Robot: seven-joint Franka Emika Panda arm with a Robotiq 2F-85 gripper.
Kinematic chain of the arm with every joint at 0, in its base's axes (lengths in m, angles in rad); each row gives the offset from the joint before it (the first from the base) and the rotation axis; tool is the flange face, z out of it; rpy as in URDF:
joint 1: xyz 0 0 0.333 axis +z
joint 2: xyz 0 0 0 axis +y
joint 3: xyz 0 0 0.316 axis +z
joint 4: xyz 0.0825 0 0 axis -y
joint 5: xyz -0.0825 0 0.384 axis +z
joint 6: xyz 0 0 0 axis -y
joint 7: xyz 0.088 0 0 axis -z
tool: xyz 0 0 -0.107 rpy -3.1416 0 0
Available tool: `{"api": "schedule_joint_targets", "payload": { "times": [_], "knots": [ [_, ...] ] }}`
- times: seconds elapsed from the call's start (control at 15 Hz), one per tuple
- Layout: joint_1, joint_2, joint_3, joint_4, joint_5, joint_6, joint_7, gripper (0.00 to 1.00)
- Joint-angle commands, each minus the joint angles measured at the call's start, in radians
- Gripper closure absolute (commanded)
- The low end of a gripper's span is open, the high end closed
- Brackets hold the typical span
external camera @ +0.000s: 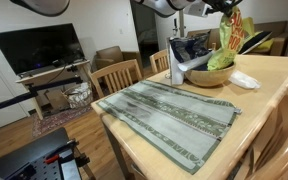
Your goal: Pick the bag of popcorn and pour its contents on the cloth on the table
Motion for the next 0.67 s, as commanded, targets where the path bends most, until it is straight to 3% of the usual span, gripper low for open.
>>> {"api": "schedule_joint_targets", "payload": {
  "times": [0.0, 0.6],
  "knots": [
    [-0.001, 0.001, 0.001, 0.003, 0.005, -0.002, -0.006, 1.0],
    [0.006, -0.108, -0.037, -0.107, 0.004, 0.071, 0.029, 1.0]
  ]
}}
